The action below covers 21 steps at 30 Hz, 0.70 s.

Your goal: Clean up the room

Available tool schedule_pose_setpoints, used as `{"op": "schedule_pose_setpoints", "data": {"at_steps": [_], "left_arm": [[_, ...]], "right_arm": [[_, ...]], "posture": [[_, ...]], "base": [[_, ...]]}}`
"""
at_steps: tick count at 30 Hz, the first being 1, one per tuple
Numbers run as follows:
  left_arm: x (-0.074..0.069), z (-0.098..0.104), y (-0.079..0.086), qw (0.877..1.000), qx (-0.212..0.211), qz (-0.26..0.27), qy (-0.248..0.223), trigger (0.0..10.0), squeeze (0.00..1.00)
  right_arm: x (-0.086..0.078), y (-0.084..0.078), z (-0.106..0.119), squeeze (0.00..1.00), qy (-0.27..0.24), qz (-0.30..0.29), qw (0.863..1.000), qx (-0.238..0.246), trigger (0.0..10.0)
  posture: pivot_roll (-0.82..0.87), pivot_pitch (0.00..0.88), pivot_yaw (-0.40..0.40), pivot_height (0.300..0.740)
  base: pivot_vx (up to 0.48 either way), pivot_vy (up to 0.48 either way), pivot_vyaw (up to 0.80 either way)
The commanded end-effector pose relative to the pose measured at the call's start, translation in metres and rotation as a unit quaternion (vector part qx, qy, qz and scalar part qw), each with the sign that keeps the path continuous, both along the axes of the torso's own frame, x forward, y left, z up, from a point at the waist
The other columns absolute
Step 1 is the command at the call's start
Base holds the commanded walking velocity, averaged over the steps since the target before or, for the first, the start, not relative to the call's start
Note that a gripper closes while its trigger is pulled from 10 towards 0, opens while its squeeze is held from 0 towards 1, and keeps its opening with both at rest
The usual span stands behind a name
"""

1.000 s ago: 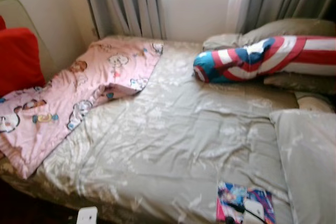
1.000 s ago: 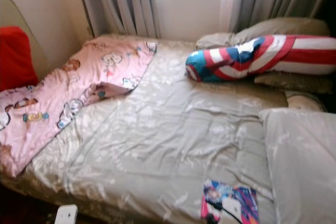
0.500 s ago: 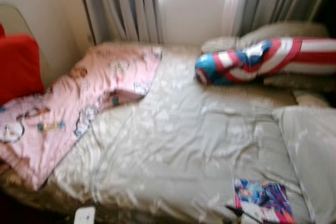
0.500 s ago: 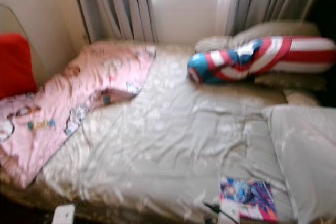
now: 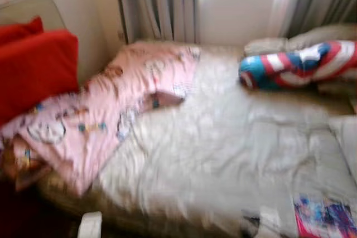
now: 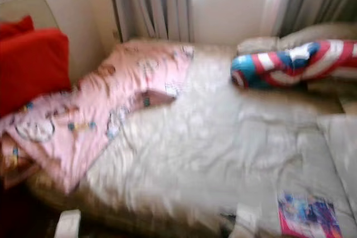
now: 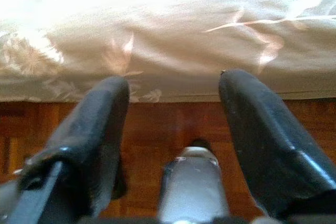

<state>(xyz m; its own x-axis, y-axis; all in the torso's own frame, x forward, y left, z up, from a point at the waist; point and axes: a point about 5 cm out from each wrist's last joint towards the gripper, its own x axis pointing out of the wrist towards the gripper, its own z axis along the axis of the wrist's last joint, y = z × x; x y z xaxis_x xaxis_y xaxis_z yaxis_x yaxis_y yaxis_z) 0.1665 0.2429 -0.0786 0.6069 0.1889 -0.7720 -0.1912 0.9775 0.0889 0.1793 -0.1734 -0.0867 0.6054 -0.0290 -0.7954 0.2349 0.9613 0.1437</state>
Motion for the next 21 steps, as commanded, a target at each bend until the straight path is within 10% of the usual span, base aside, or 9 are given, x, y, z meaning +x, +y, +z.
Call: {"op": "schedule_pose_setpoints", "data": {"at_steps": [1,21], "left_arm": [[0.0040,0.0005,-0.0051,1.000,-0.003,-0.003,-0.005,10.0,0.00],[0.0039,0.0009,-0.0036,1.000,-0.003,0.000,-0.007,10.0,0.00]], "right_arm": [[-0.0037,-0.0102,-0.0007,0.00,0.006,-0.007,1.000,-0.011,10.0],[-0.0031,-0.0097,-0.0005,0.00,0.003,-0.011,1.000,-0.006,10.0]], "posture": [[0.00,0.006,0.020,0.740],[0.01,0.016,0.021,0.740]], "base": [[0.000,0.480,0.00],[0.000,0.480,0.00]]}}
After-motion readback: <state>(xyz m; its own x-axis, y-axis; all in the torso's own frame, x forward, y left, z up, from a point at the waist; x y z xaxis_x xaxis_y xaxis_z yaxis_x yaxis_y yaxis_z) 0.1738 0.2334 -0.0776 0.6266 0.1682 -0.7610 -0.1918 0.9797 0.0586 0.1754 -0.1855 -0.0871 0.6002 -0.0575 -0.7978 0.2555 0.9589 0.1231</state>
